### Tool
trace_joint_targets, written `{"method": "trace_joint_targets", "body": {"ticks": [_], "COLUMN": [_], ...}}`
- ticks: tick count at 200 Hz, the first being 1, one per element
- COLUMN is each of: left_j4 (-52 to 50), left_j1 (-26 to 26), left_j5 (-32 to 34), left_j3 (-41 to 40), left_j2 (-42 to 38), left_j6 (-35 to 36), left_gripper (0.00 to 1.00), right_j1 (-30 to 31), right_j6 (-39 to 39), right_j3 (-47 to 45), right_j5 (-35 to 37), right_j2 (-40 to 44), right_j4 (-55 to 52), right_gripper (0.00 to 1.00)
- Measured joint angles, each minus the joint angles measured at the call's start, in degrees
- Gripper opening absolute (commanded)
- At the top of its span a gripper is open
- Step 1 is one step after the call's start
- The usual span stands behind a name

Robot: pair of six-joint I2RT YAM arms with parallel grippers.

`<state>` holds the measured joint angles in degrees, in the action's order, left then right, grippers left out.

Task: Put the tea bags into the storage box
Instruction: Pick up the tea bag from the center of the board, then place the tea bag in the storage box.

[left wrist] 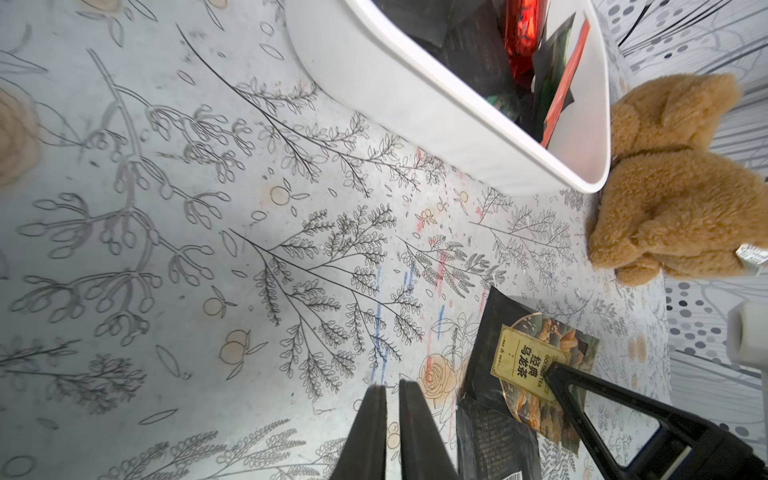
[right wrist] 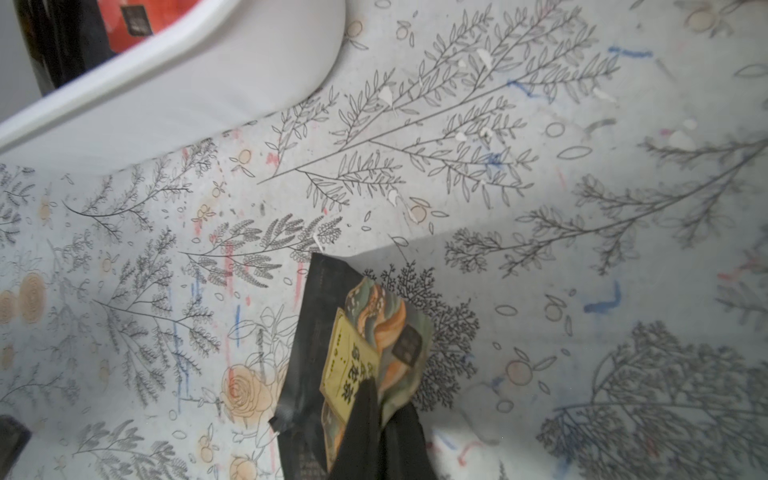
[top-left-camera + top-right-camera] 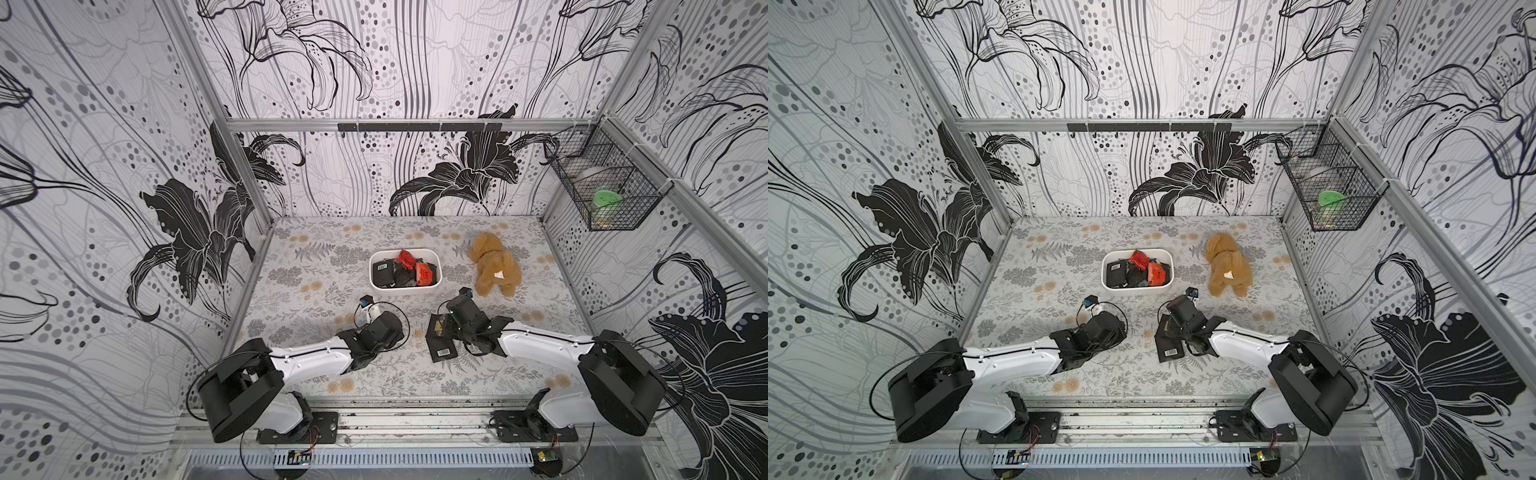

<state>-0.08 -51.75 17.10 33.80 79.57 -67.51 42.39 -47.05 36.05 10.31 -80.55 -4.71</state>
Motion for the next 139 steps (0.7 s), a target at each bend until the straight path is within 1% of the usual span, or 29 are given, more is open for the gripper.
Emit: {"method": "trace_joint_targets", "body": {"ticks": [35,60,78,95,123,139], "left_j4": [-1.11,-1.79,-2.05,-0.57,0.33,-0.13], "left_j1": [0.00,0.04,0.04,0.04,0.04,0.07], "left_j5": [5.51,8.90,10.43,10.58,10.47,10.54], "left_j3": [-4.85,-10.23,-13.84,-18.03,-23.23,-24.50], "left_j2": [-8.52,-15.17,-19.41,-23.28,-27.69,-30.58], "left_j6": [-3.02,-5.38,-7.15,-8.55,-9.90,-10.67], "left_gripper": [0.17,0.20,0.21,0.22,0.24,0.27], "right_j1": [0.39,0.42,0.42,0.42,0.46,0.48], "right_j6": [1.51,3.93,5.81,7.67,10.91,12.70], "right_j3": [1.20,4.74,7.93,13.51,28.00,34.34], "right_j5": [0.02,-1.60,-2.75,-3.63,-4.61,-5.77], "right_j2": [6.60,11.06,11.72,8.81,-3.45,-10.25], "right_j4": [-1.55,-0.39,1.62,2.43,3.17,3.67], "right_gripper": [0.00,0.00,0.00,0.00,0.00,0.00]}}
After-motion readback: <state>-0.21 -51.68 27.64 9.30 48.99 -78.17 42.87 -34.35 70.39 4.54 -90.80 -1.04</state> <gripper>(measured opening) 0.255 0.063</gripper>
